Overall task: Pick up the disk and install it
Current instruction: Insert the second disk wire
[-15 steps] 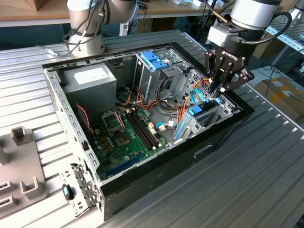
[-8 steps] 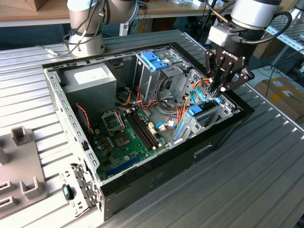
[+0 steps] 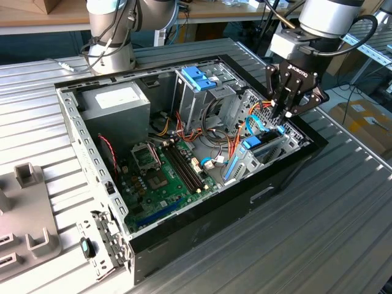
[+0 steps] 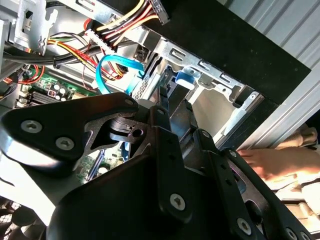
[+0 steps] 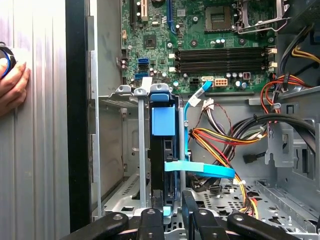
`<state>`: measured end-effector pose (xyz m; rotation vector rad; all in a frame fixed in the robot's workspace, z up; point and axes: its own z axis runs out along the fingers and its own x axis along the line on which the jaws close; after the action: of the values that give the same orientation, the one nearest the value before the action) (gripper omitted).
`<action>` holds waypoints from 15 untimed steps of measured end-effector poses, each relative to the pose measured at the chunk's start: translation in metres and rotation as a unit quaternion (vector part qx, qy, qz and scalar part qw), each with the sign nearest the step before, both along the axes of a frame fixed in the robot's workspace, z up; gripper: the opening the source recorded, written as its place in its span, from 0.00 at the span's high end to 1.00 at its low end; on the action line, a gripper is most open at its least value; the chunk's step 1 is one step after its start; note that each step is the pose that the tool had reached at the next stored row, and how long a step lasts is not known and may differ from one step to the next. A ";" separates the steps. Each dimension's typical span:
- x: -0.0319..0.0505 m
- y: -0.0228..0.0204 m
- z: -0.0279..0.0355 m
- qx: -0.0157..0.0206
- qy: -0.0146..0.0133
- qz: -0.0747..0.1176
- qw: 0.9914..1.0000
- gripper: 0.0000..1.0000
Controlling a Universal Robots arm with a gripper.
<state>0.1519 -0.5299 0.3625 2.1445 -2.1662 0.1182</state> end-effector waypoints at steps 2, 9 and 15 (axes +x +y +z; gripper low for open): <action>0.0001 0.0000 0.0000 0.000 0.000 0.000 1.000 0.71; 0.0011 0.0084 0.0000 0.000 0.000 0.000 1.000 0.71; 0.0081 0.0197 -0.0001 0.000 0.000 0.000 1.000 0.71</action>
<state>0.1599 -0.5102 0.3624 2.1447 -2.1661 0.1181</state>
